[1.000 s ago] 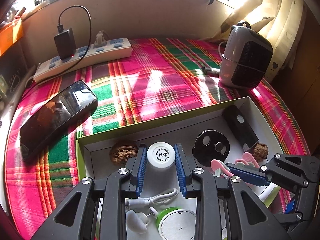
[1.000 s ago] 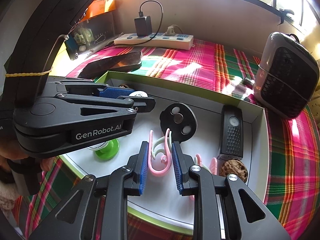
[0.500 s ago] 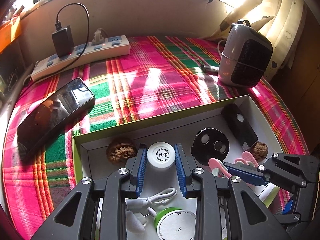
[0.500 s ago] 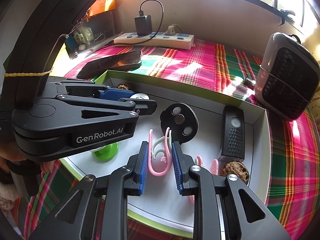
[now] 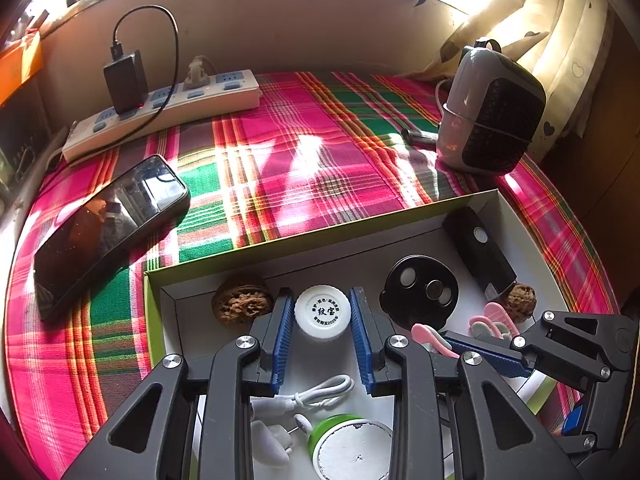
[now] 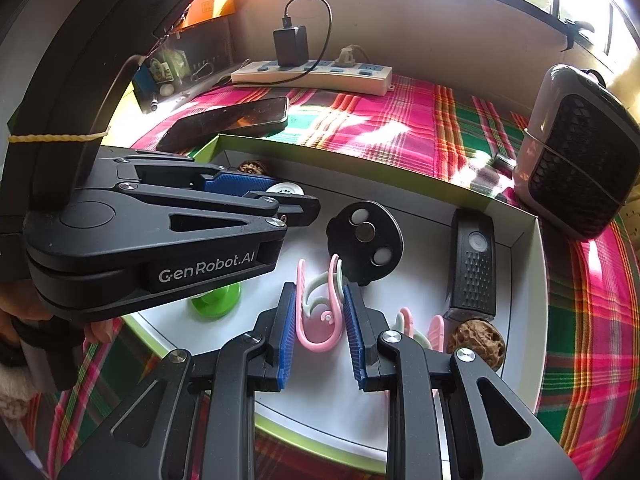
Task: Organize objects
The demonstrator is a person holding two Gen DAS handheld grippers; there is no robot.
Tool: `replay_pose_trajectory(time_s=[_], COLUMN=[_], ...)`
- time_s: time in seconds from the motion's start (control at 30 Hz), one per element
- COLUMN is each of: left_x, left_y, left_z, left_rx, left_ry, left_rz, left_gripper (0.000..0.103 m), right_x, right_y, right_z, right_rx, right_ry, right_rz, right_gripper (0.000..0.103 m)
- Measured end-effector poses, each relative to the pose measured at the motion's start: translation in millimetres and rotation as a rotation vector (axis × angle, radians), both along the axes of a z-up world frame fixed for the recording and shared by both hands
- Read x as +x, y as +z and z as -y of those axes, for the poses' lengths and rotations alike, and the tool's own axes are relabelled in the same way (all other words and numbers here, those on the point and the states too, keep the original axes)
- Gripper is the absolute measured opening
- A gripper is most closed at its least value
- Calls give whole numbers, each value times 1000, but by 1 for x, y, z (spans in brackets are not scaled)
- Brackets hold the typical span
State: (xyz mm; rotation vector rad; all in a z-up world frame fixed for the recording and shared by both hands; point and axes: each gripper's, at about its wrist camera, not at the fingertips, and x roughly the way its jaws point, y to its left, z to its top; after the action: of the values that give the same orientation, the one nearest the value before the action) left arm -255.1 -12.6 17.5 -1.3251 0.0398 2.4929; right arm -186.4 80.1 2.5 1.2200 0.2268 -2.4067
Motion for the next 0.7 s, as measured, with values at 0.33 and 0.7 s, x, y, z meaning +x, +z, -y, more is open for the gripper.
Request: replay_pose_trajectory(time_s=[0.33,0.7], left_x=[1,6], left_y=[1,3], left_z=[-1,2], left_rx=[-2,-10], left_ry=[1,17], left_rz=[0,-7], left_gripper=[31,37], right_x=[0,3], right_y=[0,1], right_z=[-1,-1], right_rx=[0,-1], right_ry=[-6,-15], right_rz=[-3,-9], right_gripper=[35,38])
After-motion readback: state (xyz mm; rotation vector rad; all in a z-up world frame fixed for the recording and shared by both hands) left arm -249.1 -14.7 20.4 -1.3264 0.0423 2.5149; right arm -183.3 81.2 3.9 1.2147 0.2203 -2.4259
